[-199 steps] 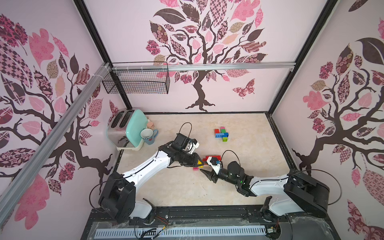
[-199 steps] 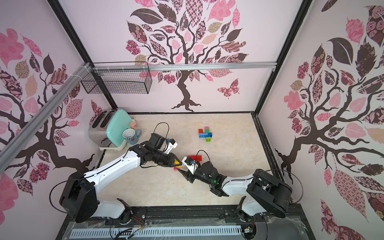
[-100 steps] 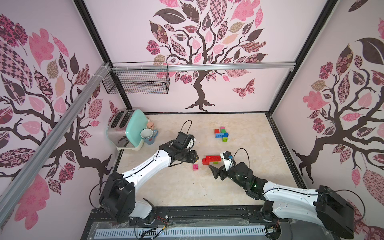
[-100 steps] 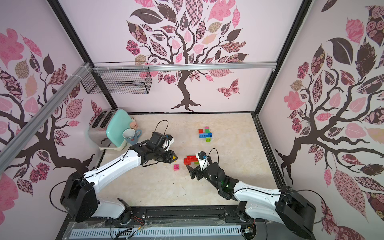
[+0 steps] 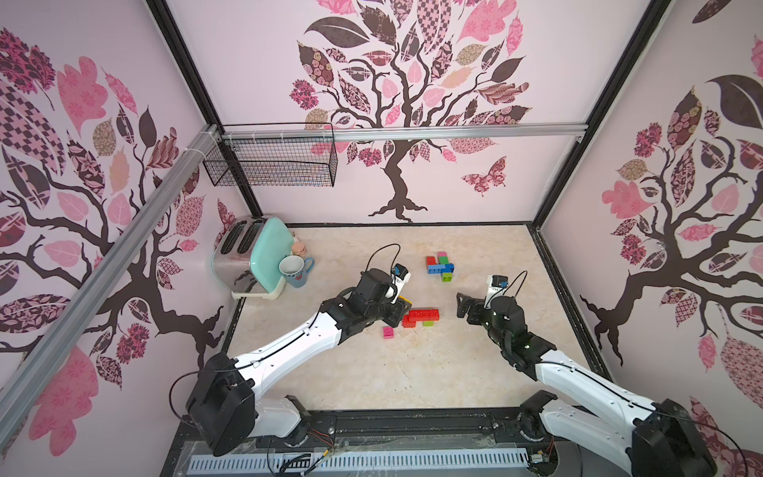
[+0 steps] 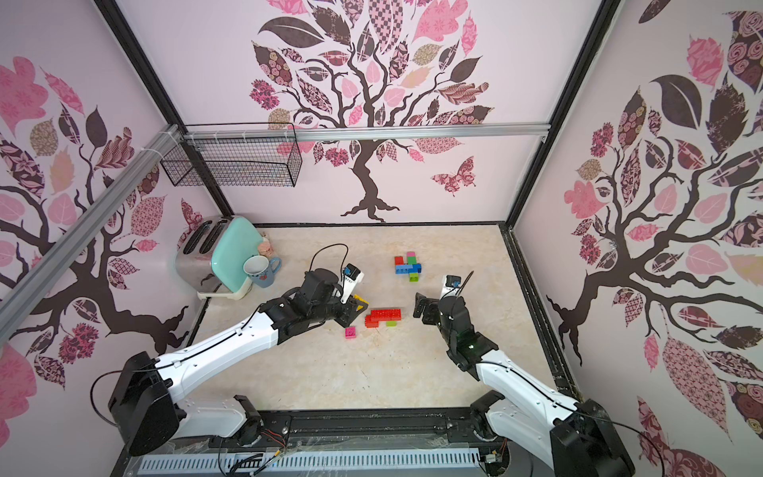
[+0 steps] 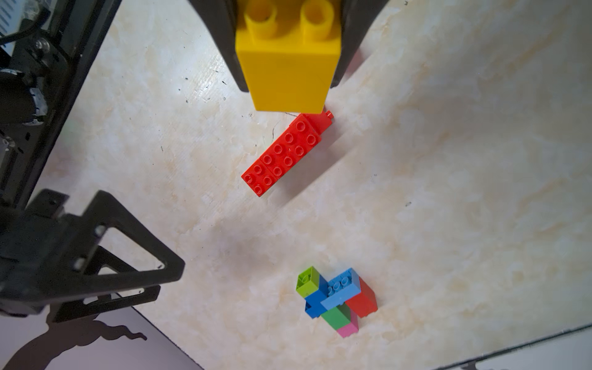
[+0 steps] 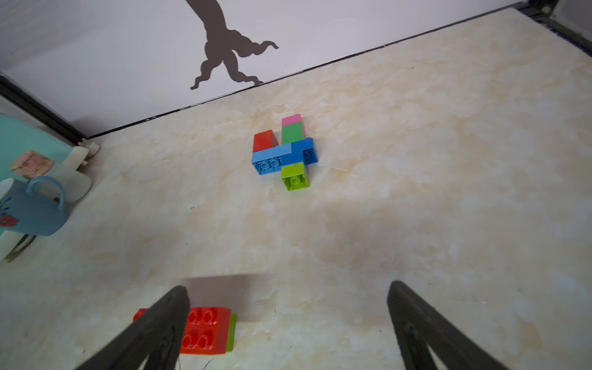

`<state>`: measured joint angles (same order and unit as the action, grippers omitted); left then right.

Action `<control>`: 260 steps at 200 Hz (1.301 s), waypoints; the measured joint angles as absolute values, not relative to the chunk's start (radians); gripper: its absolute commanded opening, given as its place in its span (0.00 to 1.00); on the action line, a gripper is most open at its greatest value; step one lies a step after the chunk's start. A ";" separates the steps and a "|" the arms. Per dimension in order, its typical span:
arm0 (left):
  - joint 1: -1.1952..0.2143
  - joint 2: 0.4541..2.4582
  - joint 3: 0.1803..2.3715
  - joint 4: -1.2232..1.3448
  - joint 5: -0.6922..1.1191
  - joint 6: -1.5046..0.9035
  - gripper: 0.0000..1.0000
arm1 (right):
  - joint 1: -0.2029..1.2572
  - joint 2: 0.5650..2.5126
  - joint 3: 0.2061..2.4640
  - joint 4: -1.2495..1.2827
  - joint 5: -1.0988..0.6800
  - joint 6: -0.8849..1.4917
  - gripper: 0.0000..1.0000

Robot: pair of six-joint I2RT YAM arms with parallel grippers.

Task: Assemble the number 4 with lego
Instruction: Assemble the lego brick with the lego brick.

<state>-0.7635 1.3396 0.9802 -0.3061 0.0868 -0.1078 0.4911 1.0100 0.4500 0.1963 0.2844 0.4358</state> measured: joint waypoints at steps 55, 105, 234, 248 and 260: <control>-0.775 1.514 1.103 -0.312 0.100 0.056 0.00 | 0.483 1.119 0.532 0.117 0.288 0.457 0.99; -0.894 1.642 1.160 -0.336 0.062 0.316 0.00 | 0.285 1.174 0.525 0.164 0.057 0.564 0.99; -0.818 1.897 1.524 -0.670 0.152 0.603 0.00 | 0.171 1.207 0.506 0.188 -0.267 0.587 0.99; -0.819 1.905 1.527 -0.692 0.157 0.614 0.00 | 0.171 1.207 0.506 0.182 -0.269 0.578 0.99; -0.820 1.917 1.532 -0.704 0.159 0.622 0.00 | 0.171 1.207 0.506 0.178 -0.272 0.572 0.99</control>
<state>-0.8200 1.9171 1.5322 -0.7044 0.1585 0.6216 0.1715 1.2072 0.5056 0.1780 -0.2722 0.5716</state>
